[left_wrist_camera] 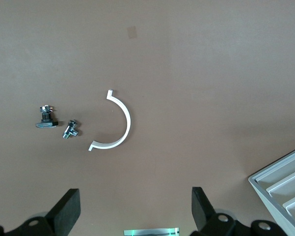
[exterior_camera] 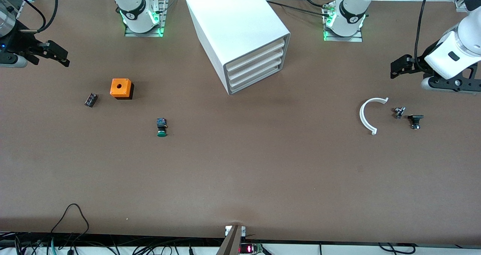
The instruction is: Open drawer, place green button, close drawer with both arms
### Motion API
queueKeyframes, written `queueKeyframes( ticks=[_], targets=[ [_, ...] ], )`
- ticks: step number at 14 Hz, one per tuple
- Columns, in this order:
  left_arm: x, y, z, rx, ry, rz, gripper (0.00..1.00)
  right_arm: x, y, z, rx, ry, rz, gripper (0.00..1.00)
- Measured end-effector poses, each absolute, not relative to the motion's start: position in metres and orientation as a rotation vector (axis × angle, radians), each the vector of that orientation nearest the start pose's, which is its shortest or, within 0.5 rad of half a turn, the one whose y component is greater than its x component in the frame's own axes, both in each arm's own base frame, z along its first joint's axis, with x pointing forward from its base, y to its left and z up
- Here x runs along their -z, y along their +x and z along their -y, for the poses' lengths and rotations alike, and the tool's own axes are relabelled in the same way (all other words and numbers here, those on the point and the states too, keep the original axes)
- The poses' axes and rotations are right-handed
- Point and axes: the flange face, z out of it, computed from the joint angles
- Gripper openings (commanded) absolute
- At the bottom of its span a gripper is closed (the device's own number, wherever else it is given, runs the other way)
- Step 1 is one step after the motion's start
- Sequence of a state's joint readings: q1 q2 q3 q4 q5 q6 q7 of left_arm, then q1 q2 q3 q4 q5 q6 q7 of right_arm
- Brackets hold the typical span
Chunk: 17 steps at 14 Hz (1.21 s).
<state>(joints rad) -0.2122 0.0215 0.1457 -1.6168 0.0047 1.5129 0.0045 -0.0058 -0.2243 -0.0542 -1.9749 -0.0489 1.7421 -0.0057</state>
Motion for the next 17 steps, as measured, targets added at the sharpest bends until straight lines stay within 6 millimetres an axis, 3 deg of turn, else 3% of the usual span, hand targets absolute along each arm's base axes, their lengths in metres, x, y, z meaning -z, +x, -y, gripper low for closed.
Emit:
queueKeyframes(
  ticks=[10,14,17],
  targets=[
    [-0.583,0.552,0.038,-0.208,-3.120,-0.113,1.00,-0.563,0.490,0.036,-0.013,-3.177,-0.070,1.00],
    [-0.549,0.564,0.036,-0.325,-3.100,-0.098,1.00,-0.556,0.499,0.032,0.012,-3.174,-0.057,1.00],
    [-0.537,0.573,0.037,-0.361,-3.090,-0.095,1.00,-0.526,0.522,0.021,0.014,-3.175,-0.022,1.00]
  ],
)
